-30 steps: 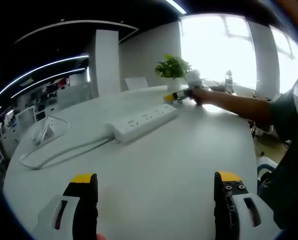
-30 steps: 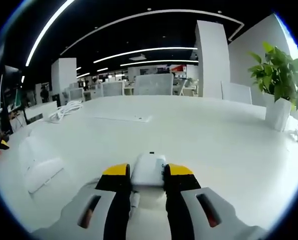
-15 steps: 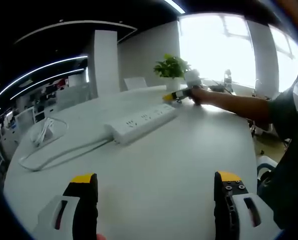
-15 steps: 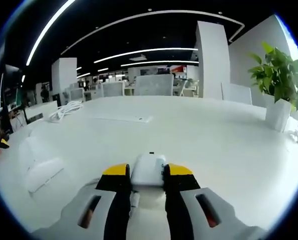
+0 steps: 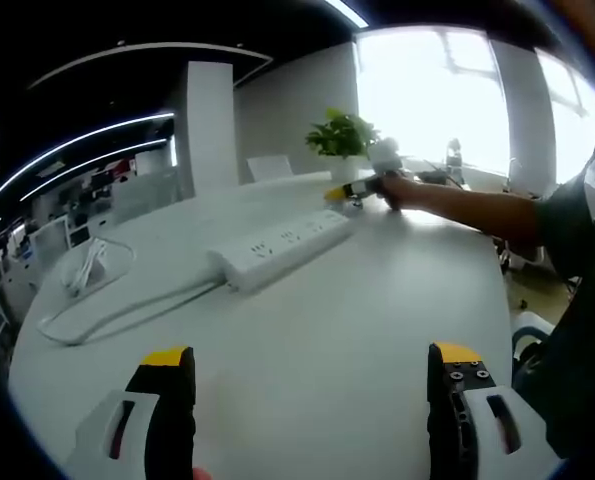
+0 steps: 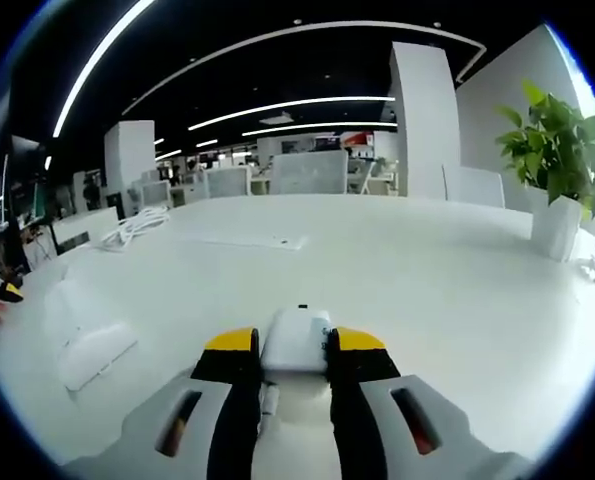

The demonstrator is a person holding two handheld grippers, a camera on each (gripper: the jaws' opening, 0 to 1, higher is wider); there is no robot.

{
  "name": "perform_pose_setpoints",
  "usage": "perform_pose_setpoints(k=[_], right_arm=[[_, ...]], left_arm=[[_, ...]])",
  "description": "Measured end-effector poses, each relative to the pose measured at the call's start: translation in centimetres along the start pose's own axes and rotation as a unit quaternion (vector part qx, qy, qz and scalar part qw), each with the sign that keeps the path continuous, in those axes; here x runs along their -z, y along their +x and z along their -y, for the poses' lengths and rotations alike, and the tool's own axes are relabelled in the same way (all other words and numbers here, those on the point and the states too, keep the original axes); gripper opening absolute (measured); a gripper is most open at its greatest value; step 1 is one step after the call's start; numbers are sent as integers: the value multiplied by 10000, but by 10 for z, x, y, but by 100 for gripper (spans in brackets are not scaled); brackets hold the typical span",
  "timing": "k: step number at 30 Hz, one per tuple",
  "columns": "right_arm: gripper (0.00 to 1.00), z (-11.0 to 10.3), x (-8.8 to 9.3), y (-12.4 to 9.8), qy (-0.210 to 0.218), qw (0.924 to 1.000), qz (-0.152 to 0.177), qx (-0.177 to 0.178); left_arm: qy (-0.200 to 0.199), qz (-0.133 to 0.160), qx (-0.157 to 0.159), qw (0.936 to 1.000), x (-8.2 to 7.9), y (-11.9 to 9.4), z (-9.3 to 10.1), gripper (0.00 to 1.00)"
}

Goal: Straighten the power strip on the desk, plug the charger into it

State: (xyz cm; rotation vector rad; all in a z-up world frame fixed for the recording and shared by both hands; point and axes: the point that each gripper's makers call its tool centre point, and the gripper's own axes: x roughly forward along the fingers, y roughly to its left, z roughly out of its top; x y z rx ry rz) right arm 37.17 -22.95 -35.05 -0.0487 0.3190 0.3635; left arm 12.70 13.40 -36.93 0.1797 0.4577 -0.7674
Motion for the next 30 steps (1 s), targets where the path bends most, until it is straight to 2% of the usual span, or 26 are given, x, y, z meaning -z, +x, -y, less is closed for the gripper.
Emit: perform_pose_setpoints(k=[11, 30], right_arm=[[24, -8, -3, -8, -105, 9999, 14, -110], [24, -18, -20, -26, -482, 9984, 31, -288]], left_arm=[[26, 4, 3, 10000, -2, 0, 1, 100], [49, -4, 7, 10000, -3, 1, 3, 100]])
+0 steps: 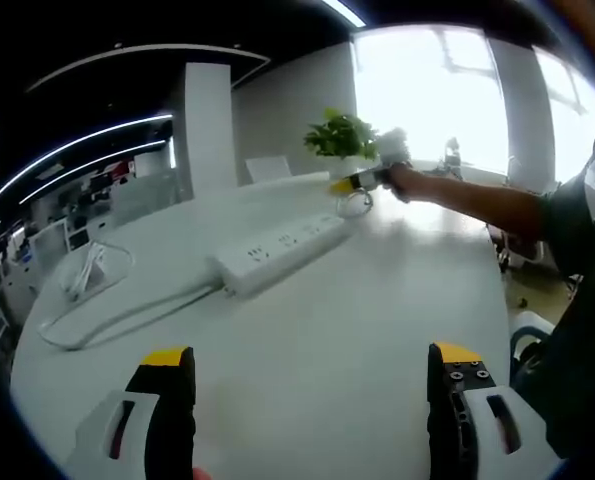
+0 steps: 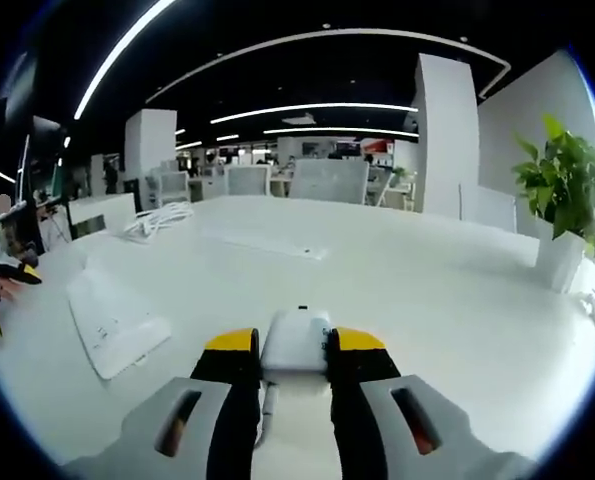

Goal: Straighten the power strip on the desk, plug the charger into it

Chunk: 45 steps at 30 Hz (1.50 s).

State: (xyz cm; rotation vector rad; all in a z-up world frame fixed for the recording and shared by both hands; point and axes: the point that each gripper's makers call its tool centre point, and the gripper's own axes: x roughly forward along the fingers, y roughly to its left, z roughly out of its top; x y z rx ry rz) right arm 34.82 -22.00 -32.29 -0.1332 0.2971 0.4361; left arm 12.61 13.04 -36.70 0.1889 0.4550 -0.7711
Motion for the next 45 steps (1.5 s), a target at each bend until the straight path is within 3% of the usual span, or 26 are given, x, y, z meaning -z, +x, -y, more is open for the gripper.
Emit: perform_pose_setpoints(k=[23, 45], right_arm=[[24, -29, -21, -13, -545, 9980, -48, -332], [24, -62, -42, -29, -1159, 9907, -104, -709]], left_arm=[[-3, -18, -25, 10000, 1, -2, 0, 100], [21, -25, -29, 10000, -1, -2, 0, 100]])
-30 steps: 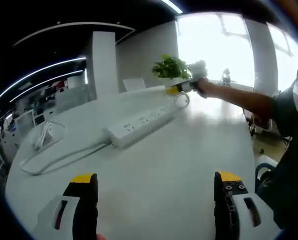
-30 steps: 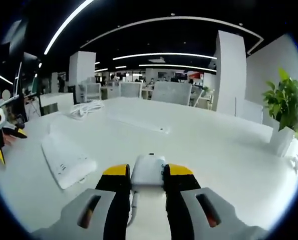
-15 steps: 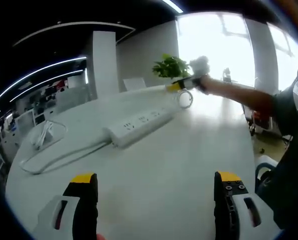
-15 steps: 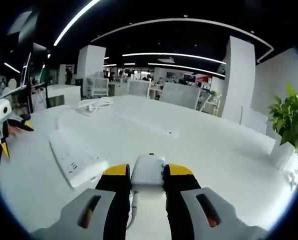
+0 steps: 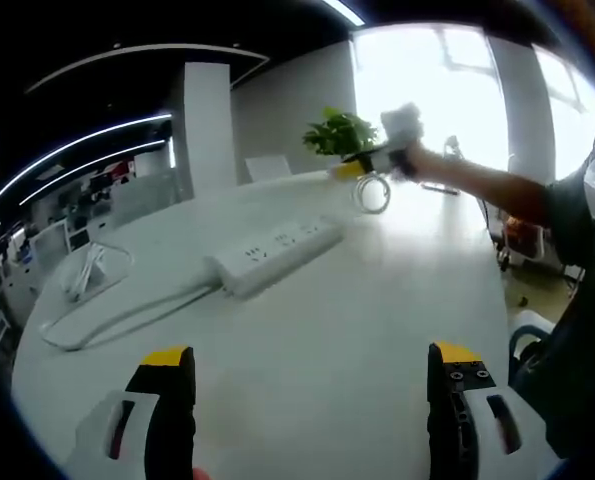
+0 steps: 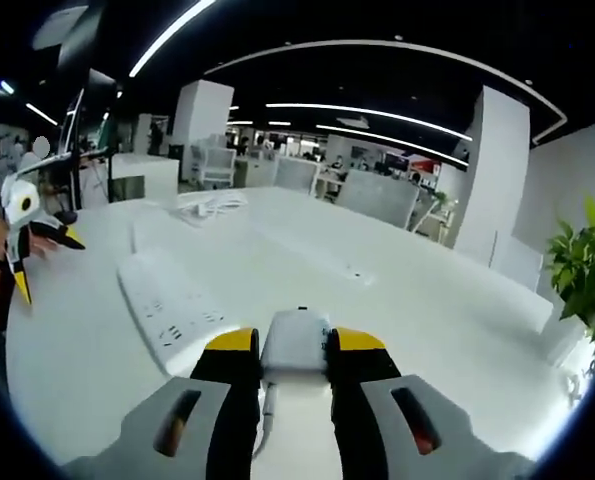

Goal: Straighten the power strip on the desk, plug the charger into it

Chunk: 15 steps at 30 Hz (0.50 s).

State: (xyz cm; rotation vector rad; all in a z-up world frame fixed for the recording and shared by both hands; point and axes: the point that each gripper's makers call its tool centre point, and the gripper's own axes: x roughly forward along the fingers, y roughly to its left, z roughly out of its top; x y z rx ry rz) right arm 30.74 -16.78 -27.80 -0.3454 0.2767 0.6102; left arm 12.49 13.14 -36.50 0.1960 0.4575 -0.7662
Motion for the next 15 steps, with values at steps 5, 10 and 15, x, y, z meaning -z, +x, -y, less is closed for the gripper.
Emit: perform_pose_setpoints(k=[5, 10, 15], right_arm=[[24, -6, -2, 0, -147, 9998, -62, -69], [24, -12, -6, -2, -265, 9995, -99, -131], [24, -19, -11, -5, -429, 9987, -156, -233]], left_arm=[[-2, -4, 3, 10000, 0, 0, 0, 100], [-1, -9, -3, 10000, 0, 0, 0, 100], [6, -11, -3, 10000, -1, 1, 2, 100]])
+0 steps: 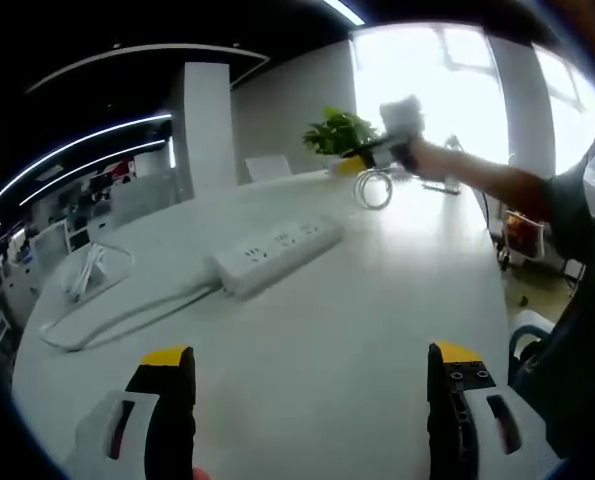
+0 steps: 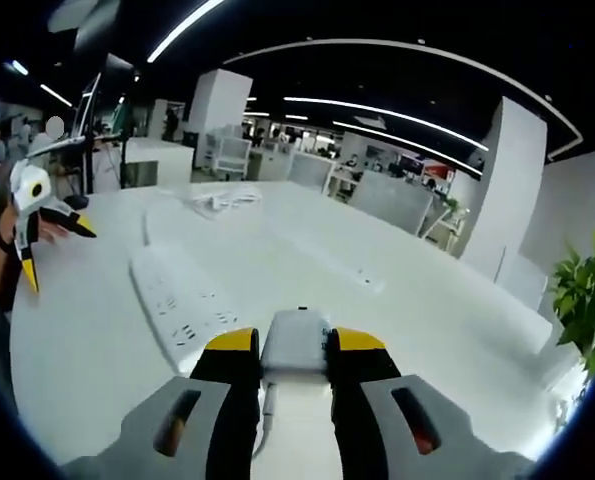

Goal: Straighten the power strip on the desk, plug the charger into it

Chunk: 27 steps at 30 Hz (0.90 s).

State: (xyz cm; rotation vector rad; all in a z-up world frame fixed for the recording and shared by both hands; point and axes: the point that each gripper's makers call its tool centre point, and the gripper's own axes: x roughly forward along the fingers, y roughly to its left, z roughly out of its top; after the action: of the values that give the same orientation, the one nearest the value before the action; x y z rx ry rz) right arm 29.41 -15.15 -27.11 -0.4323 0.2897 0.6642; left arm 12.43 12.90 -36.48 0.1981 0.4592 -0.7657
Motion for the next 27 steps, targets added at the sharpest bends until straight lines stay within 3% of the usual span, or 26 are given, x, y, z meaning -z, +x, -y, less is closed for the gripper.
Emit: perform_pose_setpoints(k=[27], right_arm=[[24, -32, -11, -2, -840, 9939, -519, -499]], left_arm=[[-20, -23, -3, 10000, 4, 1, 2, 100]])
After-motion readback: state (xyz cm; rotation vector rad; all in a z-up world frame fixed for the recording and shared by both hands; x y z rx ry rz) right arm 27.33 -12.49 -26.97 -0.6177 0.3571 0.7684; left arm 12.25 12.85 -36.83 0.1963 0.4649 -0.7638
